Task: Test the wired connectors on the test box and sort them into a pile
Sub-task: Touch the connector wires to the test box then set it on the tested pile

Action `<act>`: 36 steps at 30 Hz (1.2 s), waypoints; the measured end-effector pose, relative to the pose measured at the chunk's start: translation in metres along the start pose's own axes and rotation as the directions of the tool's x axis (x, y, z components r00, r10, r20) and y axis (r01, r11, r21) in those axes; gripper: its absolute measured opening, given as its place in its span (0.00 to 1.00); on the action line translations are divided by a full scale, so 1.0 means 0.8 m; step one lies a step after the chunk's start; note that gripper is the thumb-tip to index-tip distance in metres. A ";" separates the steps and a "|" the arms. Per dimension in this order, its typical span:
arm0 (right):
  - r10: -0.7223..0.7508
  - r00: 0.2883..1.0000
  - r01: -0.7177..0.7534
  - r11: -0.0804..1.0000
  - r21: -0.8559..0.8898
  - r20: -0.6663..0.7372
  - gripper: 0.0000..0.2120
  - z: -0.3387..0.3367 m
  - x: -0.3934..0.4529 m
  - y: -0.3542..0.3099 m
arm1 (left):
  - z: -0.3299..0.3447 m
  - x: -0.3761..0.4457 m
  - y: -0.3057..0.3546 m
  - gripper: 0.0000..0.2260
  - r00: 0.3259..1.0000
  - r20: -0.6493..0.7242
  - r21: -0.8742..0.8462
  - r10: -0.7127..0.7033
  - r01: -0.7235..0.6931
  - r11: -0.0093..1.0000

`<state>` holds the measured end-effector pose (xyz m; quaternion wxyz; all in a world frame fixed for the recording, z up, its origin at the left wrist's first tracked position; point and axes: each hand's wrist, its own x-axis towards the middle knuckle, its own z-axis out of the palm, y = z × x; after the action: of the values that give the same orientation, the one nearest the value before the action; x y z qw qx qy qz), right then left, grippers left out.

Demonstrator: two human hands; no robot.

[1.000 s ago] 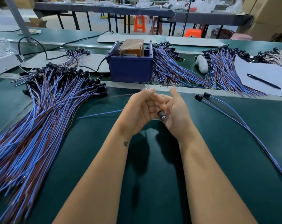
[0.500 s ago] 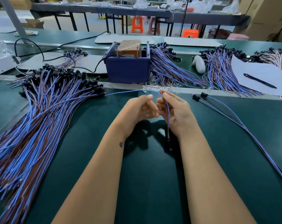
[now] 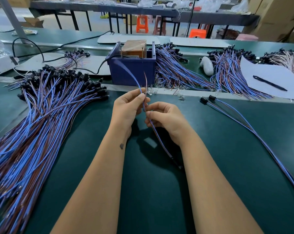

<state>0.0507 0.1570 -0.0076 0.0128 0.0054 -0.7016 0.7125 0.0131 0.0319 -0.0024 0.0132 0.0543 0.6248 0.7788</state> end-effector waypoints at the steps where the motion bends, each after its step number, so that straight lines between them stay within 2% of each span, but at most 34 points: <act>1: 0.007 1.000 -0.007 1.000 0.011 -0.019 0.08 0.000 0.001 0.000 | 0.000 -0.001 0.001 0.08 1.000 0.022 0.007 0.002 -0.002 1.000; 5: 0.007 0.996 0.000 0.997 0.071 -0.093 0.10 0.004 0.001 -0.001 | 0.004 -0.004 0.001 0.07 0.997 0.077 0.020 0.026 -0.028 0.999; 11: 0.052 0.988 -0.035 0.993 0.117 -0.146 0.15 0.007 0.002 -0.004 | 0.005 -0.003 -0.001 0.07 0.999 0.021 0.092 0.045 -0.047 0.995; 15: 0.003 0.985 0.002 1.000 0.027 -0.172 0.12 0.011 0.000 -0.003 | 0.004 0.000 -0.003 0.07 0.999 0.014 0.095 0.037 -0.038 0.995; 19: -0.007 0.980 0.003 1.000 -0.020 -0.200 0.09 0.012 0.001 -0.001 | 0.003 -0.001 -0.004 0.07 0.999 0.040 0.022 0.036 -0.036 0.999; 21: -0.022 0.978 0.018 1.000 -0.021 -0.208 0.06 0.011 0.000 -0.003 | 0.003 -0.001 -0.004 0.07 0.996 0.062 0.054 0.062 -0.065 0.996; 28: -0.081 0.976 0.082 0.997 0.001 -0.204 0.13 0.006 -0.002 -0.004 | 0.002 -0.001 -0.006 0.08 0.990 0.122 0.091 0.065 -0.077 0.993; 31: -0.072 0.965 0.067 0.997 -0.030 -0.254 0.09 0.006 0.000 -0.003 | 0.004 -0.002 -0.006 0.07 0.990 0.131 0.067 0.060 -0.070 0.995; 36: -0.044 0.942 0.057 0.998 0.030 -0.334 0.06 0.005 0.003 -0.003 | 0.005 0.001 -0.010 0.08 0.991 0.122 0.119 0.054 -0.069 0.990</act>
<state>0.0485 0.1530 -0.0054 0.1492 -0.0969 -0.6749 0.7161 0.0124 0.0376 -0.0090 0.0231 0.1205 0.6678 0.7341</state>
